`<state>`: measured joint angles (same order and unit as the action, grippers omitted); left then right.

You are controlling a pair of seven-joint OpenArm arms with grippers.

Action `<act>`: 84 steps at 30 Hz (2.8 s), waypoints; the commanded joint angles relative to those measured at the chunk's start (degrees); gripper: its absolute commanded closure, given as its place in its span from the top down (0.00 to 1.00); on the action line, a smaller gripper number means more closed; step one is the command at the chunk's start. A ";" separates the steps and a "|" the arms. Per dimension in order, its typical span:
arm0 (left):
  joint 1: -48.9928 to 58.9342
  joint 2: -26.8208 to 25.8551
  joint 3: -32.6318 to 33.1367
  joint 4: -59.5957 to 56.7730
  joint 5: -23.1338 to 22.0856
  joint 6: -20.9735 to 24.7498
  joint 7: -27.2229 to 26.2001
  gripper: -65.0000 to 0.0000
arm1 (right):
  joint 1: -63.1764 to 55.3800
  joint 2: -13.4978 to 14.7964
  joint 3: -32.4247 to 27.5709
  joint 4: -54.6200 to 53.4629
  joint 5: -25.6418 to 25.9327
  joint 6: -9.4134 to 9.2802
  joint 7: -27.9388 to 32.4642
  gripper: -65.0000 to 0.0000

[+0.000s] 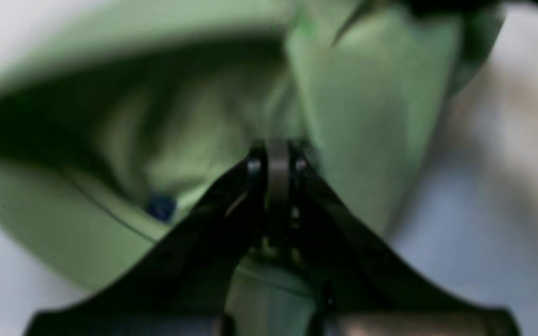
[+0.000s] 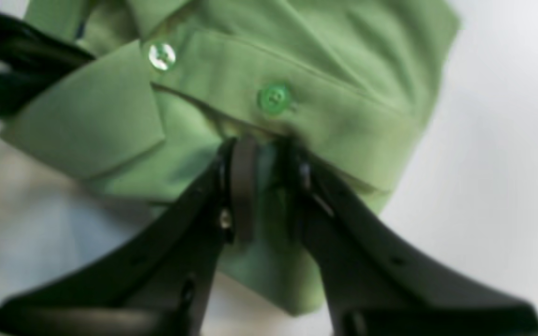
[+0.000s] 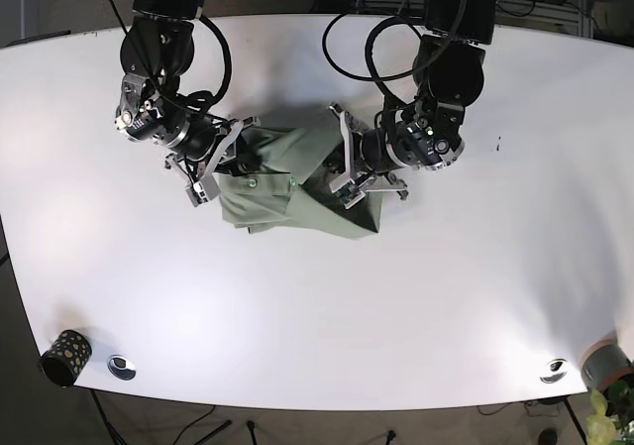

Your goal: Fold the T-shirt properly

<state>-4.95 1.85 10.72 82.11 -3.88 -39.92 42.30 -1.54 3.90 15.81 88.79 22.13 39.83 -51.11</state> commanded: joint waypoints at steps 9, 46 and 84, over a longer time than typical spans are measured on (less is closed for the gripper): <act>-8.19 -6.02 -0.22 -12.26 -0.74 -0.08 -6.83 0.00 | -1.05 5.11 0.41 -1.89 1.39 0.17 4.39 0.15; 8.25 -7.43 -1.45 10.95 -0.38 -0.08 -2.00 0.00 | 31.21 4.58 -13.40 -39.52 -9.87 0.17 20.39 0.15; -2.65 -7.43 -9.97 19.21 -0.30 11.22 5.30 0.57 | 5.10 -5.62 -19.64 -2.33 -9.78 0.17 5.62 0.14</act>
<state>-6.68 -5.98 0.62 98.41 -3.62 -30.35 49.34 1.87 -2.31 -4.10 85.34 11.14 39.88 -46.85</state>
